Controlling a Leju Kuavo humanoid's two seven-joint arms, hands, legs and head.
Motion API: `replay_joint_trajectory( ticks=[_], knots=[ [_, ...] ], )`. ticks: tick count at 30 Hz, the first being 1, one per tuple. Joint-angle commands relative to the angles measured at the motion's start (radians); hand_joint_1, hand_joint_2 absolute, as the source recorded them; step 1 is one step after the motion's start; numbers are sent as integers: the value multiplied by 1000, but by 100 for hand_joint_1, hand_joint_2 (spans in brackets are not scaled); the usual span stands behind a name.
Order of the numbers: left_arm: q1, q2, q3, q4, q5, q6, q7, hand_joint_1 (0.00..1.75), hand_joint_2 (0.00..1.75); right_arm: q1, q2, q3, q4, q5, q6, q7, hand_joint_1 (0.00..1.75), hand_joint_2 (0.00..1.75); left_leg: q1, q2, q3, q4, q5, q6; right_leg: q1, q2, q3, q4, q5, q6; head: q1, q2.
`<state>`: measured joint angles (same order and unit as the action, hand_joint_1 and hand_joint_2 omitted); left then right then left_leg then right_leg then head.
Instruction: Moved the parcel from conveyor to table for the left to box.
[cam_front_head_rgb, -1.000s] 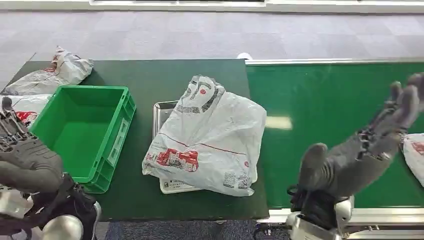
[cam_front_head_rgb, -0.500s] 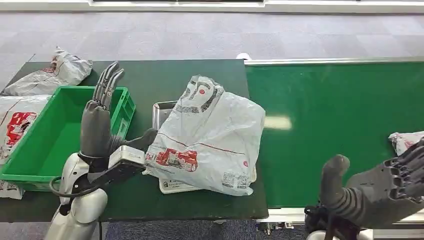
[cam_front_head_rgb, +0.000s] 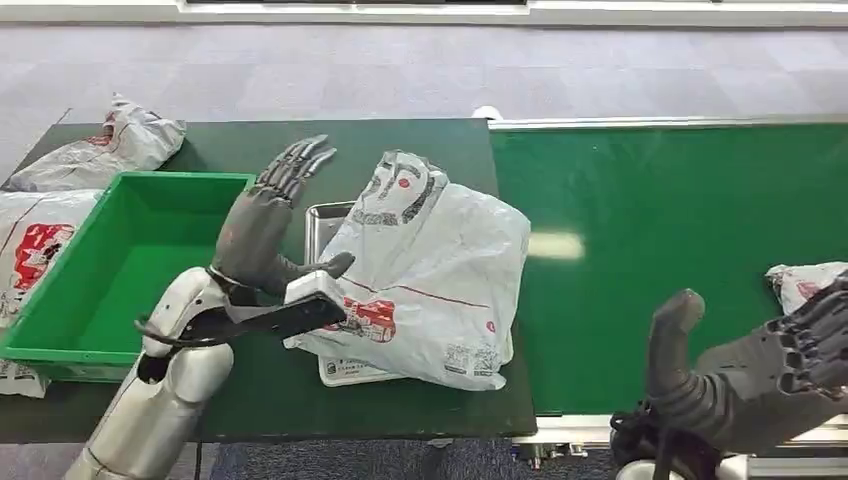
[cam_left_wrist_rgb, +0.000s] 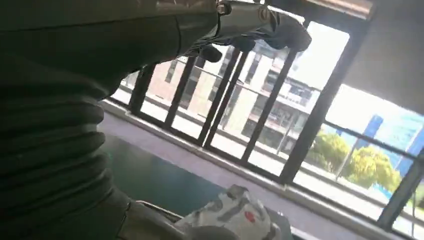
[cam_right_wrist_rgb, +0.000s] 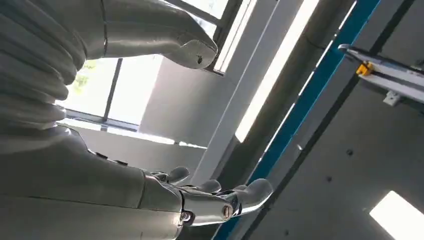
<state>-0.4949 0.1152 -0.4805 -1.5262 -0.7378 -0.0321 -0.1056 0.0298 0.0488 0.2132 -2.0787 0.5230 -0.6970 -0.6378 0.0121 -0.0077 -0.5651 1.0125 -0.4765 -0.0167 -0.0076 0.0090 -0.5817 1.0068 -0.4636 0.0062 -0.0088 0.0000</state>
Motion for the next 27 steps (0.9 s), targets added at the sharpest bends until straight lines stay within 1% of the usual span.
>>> replay_joint_trajectory(
  ticks=[1,5,10,12,14,17,18,22,23,27],
  knots=[
    [-424,-6,-393,513,59,-190,-70,0,175,-79,-38,19,143,-34,-1,-7,0,175,0,-5,-2,0,3,1,0,-6,1,-1,2,1,0,0],
    [-504,-68,-499,630,137,-290,-106,0,175,-107,-33,51,158,-24,-1,13,0,175,0,-3,-2,0,4,1,0,-4,0,-1,4,0,0,0],
    [-555,-136,-594,707,206,-358,-128,0,175,-130,-32,87,165,-9,-1,51,0,175,-1,-3,-3,-4,6,2,-1,-6,-1,-5,6,1,0,0],
    [-562,-153,-616,726,219,-382,-137,0,175,-133,-36,103,169,-17,-1,58,0,175,0,-2,-3,-3,6,2,0,-5,0,-4,6,1,0,0],
    [-559,-168,-634,746,219,-386,-140,0,175,-135,-37,117,166,-20,-1,59,0,175,0,-1,-2,-1,3,1,0,-3,0,-1,4,0,0,0],
    [-570,-211,-669,835,231,-381,-158,0,175,-146,-48,137,157,-20,-1,72,0,175,0,-2,-2,-3,5,2,0,-4,1,-4,5,0,0,0],
    [-566,-212,-670,837,230,-379,-157,0,175,-147,-48,138,156,-20,-1,72,0,175,0,0,-2,0,2,1,0,-2,-1,-1,4,0,0,0],
    [-577,-263,-721,960,236,-398,-182,0,175,-160,-65,156,162,-31,-1,68,0,175,0,0,-3,0,2,1,0,-2,-1,0,4,0,0,0],
    [-576,-274,-736,985,232,-386,-187,0,0,-160,-67,154,164,-40,-1,58,0,175,0,0,-3,-1,3,1,0,-2,-1,-1,4,0,0,0],
    [-560,-302,-797,1061,224,-398,-199,0,0,-157,-74,157,174,-75,-1,37,0,175,0,0,-2,-1,3,1,0,-1,0,-2,4,1,0,0]
  ],
)
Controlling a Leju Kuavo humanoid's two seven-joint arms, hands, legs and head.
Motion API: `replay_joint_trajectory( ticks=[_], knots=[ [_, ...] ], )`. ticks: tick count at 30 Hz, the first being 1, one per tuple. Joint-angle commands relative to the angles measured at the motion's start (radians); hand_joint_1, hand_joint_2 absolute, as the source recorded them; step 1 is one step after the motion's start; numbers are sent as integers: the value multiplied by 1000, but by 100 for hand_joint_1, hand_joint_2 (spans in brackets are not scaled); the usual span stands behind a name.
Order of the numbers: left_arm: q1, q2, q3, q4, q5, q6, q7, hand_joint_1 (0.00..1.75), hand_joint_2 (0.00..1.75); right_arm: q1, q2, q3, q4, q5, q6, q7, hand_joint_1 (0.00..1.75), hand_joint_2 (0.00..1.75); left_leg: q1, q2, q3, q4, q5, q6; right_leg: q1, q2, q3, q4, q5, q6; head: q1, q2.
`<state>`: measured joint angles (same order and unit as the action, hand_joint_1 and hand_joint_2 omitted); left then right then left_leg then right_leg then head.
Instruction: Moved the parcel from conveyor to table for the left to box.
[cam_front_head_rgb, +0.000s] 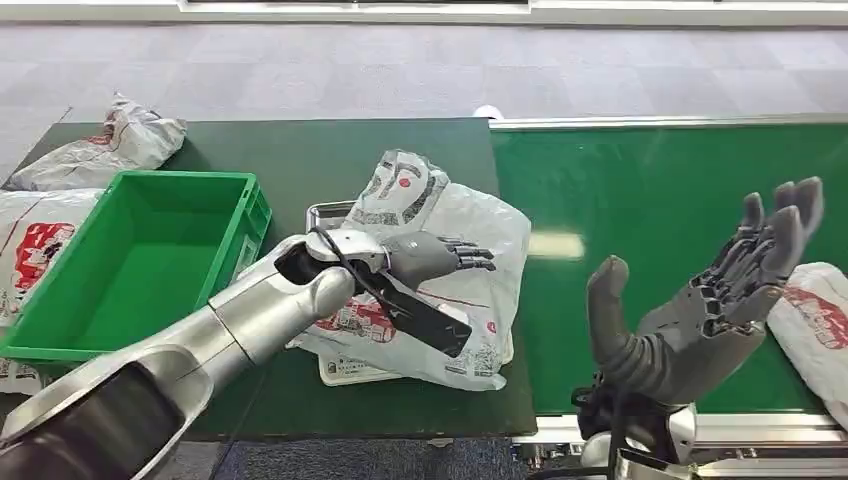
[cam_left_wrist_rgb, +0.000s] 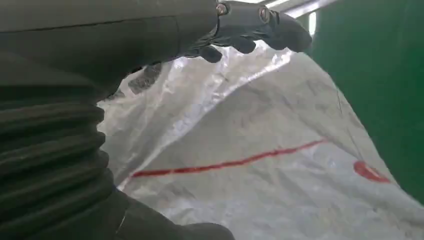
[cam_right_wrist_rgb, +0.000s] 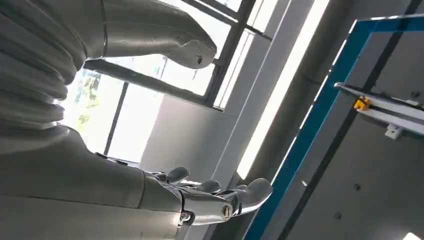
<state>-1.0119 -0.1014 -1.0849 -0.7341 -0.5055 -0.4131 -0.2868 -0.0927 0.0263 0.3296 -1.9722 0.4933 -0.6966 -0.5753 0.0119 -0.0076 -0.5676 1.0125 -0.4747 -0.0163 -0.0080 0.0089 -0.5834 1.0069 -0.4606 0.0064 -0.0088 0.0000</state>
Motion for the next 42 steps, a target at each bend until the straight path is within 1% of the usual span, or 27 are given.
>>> replay_joint_trajectory(
  ticks=[1,9,10,11,12,13,14,16,18,27,28,30,32,36,40,42],
  knots=[
    [-35,-88,-206,282,-8,-17,-17,0,0,-35,-50,42,70,-46,-2,-30,0,175,0,1,1,-2,2,1,0,-1,1,-3,2,0,0,0],
    [-11,-70,-252,317,-34,12,-3,0,0,-42,-55,61,91,-60,-2,-31,0,175,0,2,2,-2,1,1,0,1,1,-2,1,0,0,0],
    [-10,-66,-255,318,-37,16,-1,0,175,-44,-58,64,94,-64,-2,-32,0,175,-1,3,2,-3,1,1,0,1,1,-3,2,0,0,0],
    [-9,-60,-256,317,-40,34,1,7,175,-44,-57,63,98,-68,-2,-35,0,175,0,3,1,-2,1,1,0,2,1,-2,1,0,0,0],
    [-10,-57,-256,318,-40,35,1,7,175,-44,-56,63,99,-68,-2,-35,0,175,0,3,1,-2,1,1,0,2,1,-2,2,0,0,0],
    [-10,-53,-256,317,-39,35,-2,99,175,-46,-58,67,101,-73,-2,-35,0,175,0,3,1,-2,0,1,0,2,1,-2,1,0,0,0],
    [-13,-48,-255,318,-39,37,-2,175,175,-46,-57,69,101,-74,-2,-35,0,175,-1,3,1,-3,1,1,0,2,1,-3,2,0,0,0],
    [-19,-37,-252,319,-39,42,-3,175,175,-47,-56,73,104,-76,-2,-35,0,175,-1,4,1,-3,1,1,0,3,0,-2,2,0,0,0],
    [-23,-19,-242,299,-42,84,0,175,175,-54,-56,74,113,-83,-2,-40,0,175,0,4,1,-2,1,1,0,3,0,-2,2,0,0,0],
    [-23,-20,-241,297,-42,82,1,175,175,-54,-57,74,112,-84,-2,-40,0,175,0,2,2,-1,0,0,0,1,3,0,1,0,0,0],
    [-23,-20,-241,297,-42,82,1,175,175,-54,-57,74,112,-84,-2,-40,0,175,-1,3,3,-3,1,1,0,2,2,-2,2,0,0,0],
    [-27,-8,-233,275,-44,122,4,175,175,-54,-58,71,114,-89,-2,-46,0,175,-1,4,2,-3,2,1,0,2,1,-2,2,0,0,0],
    [-36,33,-205,208,-39,164,4,175,175,-64,-67,69,131,-110,-2,-64,0,175,0,3,2,-1,0,1,0,2,2,-1,1,0,0,0],
    [-13,172,-69,-43,-11,212,44,175,175,-59,-46,42,113,-95,-2,-65,0,175,0,6,1,-1,1,0,0,4,-1,0,2,0,0,0],
    [40,269,28,-216,-4,215,61,175,175,-23,-40,11,63,-65,-2,-51,0,175,-1,5,1,-2,2,0,0,4,-1,0,2,-1,0,0],
    [74,296,76,-272,11,211,65,175,175,4,-45,-9,36,-60,-2,-57,0,175,0,3,2,-2,1,-1,0,2,0,1,1,0,0,0]
  ],
)
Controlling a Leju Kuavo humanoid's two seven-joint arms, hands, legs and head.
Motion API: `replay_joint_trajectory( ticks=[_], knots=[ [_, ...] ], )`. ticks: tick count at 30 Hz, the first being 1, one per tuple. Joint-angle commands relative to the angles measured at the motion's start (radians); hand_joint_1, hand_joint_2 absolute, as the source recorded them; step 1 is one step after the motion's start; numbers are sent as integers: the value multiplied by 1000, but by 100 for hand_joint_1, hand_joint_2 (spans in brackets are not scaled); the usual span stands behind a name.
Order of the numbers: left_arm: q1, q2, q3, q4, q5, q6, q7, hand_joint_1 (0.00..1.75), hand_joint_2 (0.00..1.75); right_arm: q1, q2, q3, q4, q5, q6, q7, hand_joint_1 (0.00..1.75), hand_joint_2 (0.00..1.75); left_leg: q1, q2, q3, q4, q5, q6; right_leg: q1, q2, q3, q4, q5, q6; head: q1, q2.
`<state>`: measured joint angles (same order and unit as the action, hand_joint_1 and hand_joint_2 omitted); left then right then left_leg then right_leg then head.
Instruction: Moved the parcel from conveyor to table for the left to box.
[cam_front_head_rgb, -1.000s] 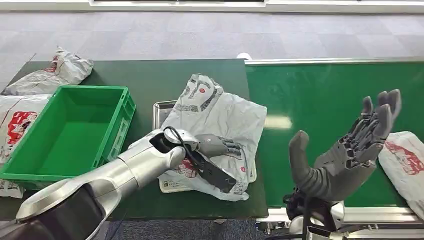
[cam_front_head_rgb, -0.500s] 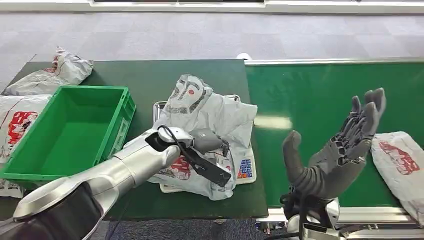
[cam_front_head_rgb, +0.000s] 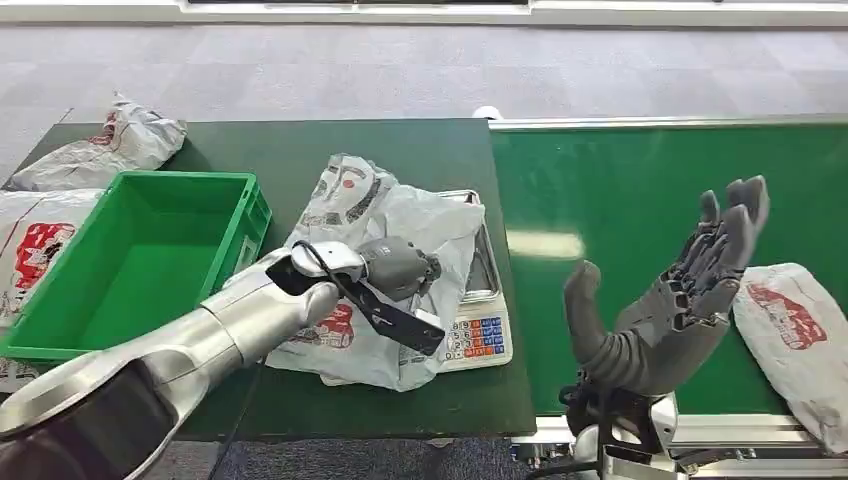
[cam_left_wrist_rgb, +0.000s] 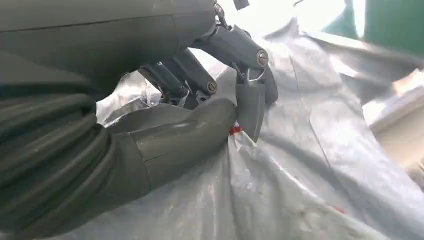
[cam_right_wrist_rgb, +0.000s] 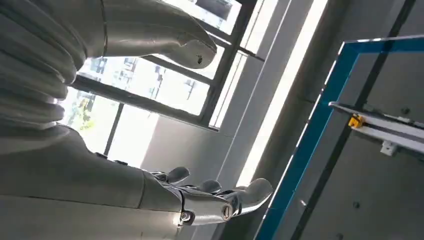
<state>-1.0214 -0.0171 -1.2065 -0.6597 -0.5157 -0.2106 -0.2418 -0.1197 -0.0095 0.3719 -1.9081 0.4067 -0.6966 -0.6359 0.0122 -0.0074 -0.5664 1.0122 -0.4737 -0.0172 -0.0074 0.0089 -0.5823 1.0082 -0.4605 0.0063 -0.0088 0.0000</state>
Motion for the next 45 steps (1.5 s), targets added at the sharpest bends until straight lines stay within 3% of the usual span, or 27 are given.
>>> replay_joint_trajectory(
  ticks=[1,4,5,6,7,8,15,16,17,21,22,23,25,26,33,34,35,37,44,45],
  knots=[
    [98,220,218,-364,40,-8,23,175,175,43,-15,-60,-40,26,-2,0,0,175,-1,3,1,-2,0,0,-1,2,-1,-1,1,0,0,0],
    [101,230,208,-375,17,-30,19,168,175,57,-29,-67,-49,26,-2,-4,0,175,-1,3,0,-3,1,1,-1,1,-1,-2,1,0,0,0],
    [105,227,210,-379,5,-16,17,28,175,61,-32,-69,-51,30,-2,-3,0,175,-1,2,0,-2,0,1,-1,1,-2,-1,0,0,0,0],
    [112,220,209,-379,-21,-5,20,0,175,69,-33,-72,-55,32,-2,-6,0,175,-1,2,-1,-2,1,1,0,1,-2,-1,1,0,0,0],
    [111,218,207,-379,-28,-6,24,0,175,70,-34,-73,-56,31,-2,-6,0,175,-1,1,-1,-2,0,1,0,0,-2,-1,0,0,0,0],
    [113,213,204,-380,-35,0,26,0,0,74,-31,-77,-57,33,-2,-9,0,175,0,1,-1,-1,0,1,-1,0,-2,0,0,0,0,0],
    [130,167,203,-290,-75,3,50,0,0,76,-38,-79,-59,40,-2,-7,0,175,-1,0,-1,-1,1,1,-2,0,-1,0,0,0,0,0],
    [128,163,199,-278,-76,-1,46,0,175,70,-42,-78,-55,36,-2,-7,0,175,-1,0,-1,-2,1,1,-2,0,-1,-1,1,0,0,0],
    [124,164,197,-273,-80,3,37,175,175,67,-45,-78,-53,34,-2,-8,0,175,-1,1,-1,-2,1,1,-1,0,-1,-1,0,0,0,0],
    [111,163,202,-262,-76,-25,34,175,175,60,-49,-76,-50,24,-2,-11,0,175,-2,0,-2,-2,1,1,-1,-2,-2,-1,1,0,0,0],
    [109,161,199,-262,-83,-24,39,77,175,60,-48,-74,-49,25,-2,-10,0,175,-1,0,-2,-1,1,1,-1,-1,-2,-1,1,0,0,0],
    [109,161,199,-262,-83,-24,39,0,175,60,-48,-74,-49,25,-2,-10,0,175,-1,0,-1,-1,1,1,-1,-1,-2,0,0,0,0,0],
    [119,159,190,-252,-95,-23,46,0,175,60,-48,-70,-51,25,-2,-9,0,175,-1,0,-1,-1,1,1,-1,-1,-2,-1,1,0,0,0],
    [120,155,186,-238,-102,-19,47,0,0,61,-48,-69,-52,25,-2,-8,0,175,-1,0,-1,-1,1,1,-1,-1,-2,0,0,0,0,0],
    [134,92,157,6,-151,-5,62,0,0,63,-47,-56,-57,37,-2,9,0,175,-2,0,0,-3,2,1,-2,-1,-1,-2,1,0,0,0],
    [134,77,160,55,-146,-17,68,0,175,66,-48,-51,-59,41,-2,15,0,175,-2,0,0,-2,1,1,-1,-1,-1,-1,1,0,0,0],
    [137,66,159,102,-149,4,53,9,175,69,-46,-50,-60,43,-2,16,0,175,-2,0,0,-2,1,1,-1,-1,-1,-1,0,0,0,0],
    [145,44,154,174,-166,21,68,0,175,64,-49,-42,-58,46,-2,22,0,175,-2,0,0,-2,1,1,-1,-1,0,-2,1,0,0,0],
    [142,36,151,189,-174,35,63,0,175,61,-50,-42,-57,45,-2,24,0,175,-1,-1,1,-1,1,1,-1,-1,1,0,0,0,0,0],
    [144,34,153,193,-174,28,76,0,0,61,-51,-40,-55,46,-2,25,0,175,-1,-2,1,-1,1,1,-1,-1,2,0,0,0,0,0]
  ],
)
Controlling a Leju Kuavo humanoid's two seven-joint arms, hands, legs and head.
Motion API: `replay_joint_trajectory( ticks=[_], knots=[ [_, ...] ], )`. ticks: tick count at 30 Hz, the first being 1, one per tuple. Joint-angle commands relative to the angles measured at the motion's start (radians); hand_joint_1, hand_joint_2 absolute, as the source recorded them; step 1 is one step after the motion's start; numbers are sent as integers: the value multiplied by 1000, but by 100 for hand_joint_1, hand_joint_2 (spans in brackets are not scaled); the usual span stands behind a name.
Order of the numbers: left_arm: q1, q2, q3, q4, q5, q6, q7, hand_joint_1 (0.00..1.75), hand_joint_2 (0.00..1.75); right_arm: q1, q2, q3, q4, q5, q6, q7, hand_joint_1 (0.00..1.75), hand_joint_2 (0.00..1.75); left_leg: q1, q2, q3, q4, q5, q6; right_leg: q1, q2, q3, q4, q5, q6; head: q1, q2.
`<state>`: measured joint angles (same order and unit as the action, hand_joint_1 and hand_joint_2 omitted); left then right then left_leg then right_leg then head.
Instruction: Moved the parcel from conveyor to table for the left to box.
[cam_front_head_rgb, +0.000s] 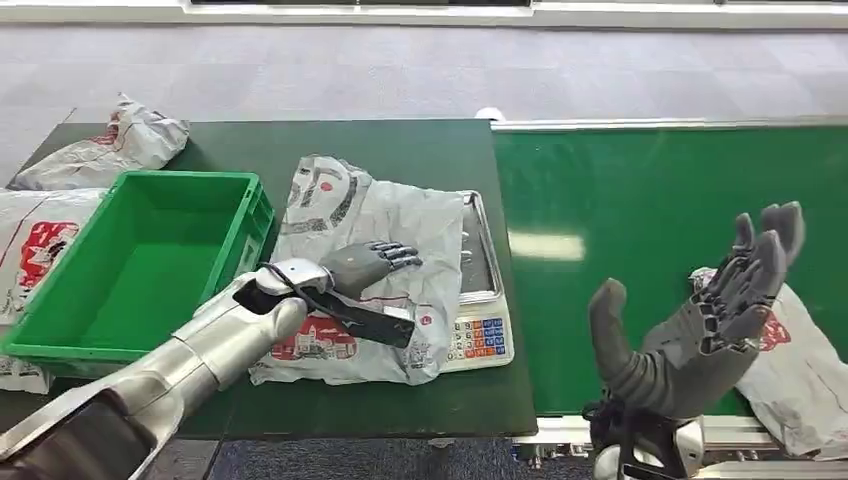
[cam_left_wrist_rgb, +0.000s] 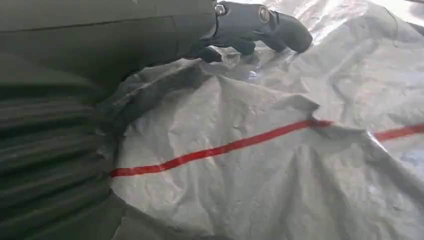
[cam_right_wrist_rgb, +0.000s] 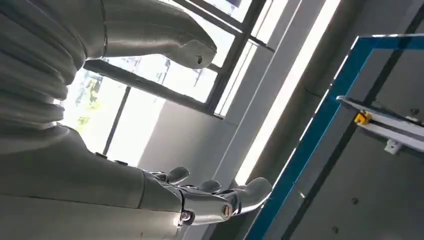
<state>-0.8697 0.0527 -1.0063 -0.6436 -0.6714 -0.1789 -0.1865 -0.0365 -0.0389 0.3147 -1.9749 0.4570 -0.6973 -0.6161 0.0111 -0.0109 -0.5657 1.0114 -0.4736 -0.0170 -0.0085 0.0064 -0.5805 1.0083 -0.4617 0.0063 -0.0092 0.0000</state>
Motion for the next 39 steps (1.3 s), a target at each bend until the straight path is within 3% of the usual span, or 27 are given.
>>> replay_joint_trajectory(
  ticks=[1,3,4,5,8,12,15,16,18,19,22,29,39],
  knots=[
    [1,-37,-42,183,-17,-1,27,0,0,-25,-25,23,15,-6,-1,9,0,175,-1,3,0,-2,3,1,-1,1,-1,-1,3,0,0,0],
    [24,-46,-36,218,-16,-6,42,0,0,-31,-29,34,20,-9,-1,16,0,175,-1,4,-1,-2,3,1,-1,2,-2,-2,4,0,0,0],
    [32,-47,-36,230,-14,-17,40,2,175,-35,-31,39,24,-12,-1,16,0,175,-1,3,0,-2,2,1,-1,1,-1,-1,3,0,0,0],
    [40,-44,-36,234,-17,-2,38,175,175,-38,-31,40,28,-11,-1,15,0,175,-1,3,0,-2,2,1,-1,2,0,-1,3,0,0,0],
    [48,-41,-28,255,-20,31,23,175,175,-50,-39,46,39,-33,-1,8,0,175,-1,3,1,-3,5,2,-1,1,2,-2,4,0,0,0],
    [37,-34,-3,239,-9,42,21,175,175,-54,-42,52,36,-42,-1,11,0,175,-1,1,-11,-3,8,2,0,-1,-1,-1,6,0,0,0],
    [24,-13,26,192,-4,69,24,175,175,-58,-43,56,39,-46,-1,13,0,175,1,-4,-3,2,-5,2,1,-5,8,3,-9,0,0,0],
    [21,-11,28,190,-3,66,25,175,175,-58,-43,55,39,-46,-1,13,0,175,0,-2,-10,2,-2,2,1,-4,1,3,-5,0,0,0],
    [21,-11,28,190,-3,66,25,175,175,-58,-43,55,39,-46,-1,13,0,175,1,-5,0,3,-5,2,1,-6,10,4,-9,0,0,0],
    [21,-11,28,190,-3,66,25,175,175,-58,-43,55,39,-46,-1,13,0,175,1,-3,-10,4,-2,2,1,-6,-1,5,-5,0,0,0],
    [24,-5,32,174,-7,80,26,175,175,-58,-44,54,39,-49,-1,11,0,175,0,0,-11,-3,12,0,0,-3,-2,0,9,-2,0,0],
    [97,136,145,-200,-86,156,49,175,175,-5,-36,13,-7,-42,-1,-7,0,175,0,1,2,-2,10,-2,1,-1,0,1,8,-3,0,0],
    [195,266,305,-676,-149,193,80,175,175,93,-10,-35,-71,-2,-1,-12,0,175,1,2,-7,-3,11,-2,1,-1,-10,0,9,-5,0,0]
  ],
)
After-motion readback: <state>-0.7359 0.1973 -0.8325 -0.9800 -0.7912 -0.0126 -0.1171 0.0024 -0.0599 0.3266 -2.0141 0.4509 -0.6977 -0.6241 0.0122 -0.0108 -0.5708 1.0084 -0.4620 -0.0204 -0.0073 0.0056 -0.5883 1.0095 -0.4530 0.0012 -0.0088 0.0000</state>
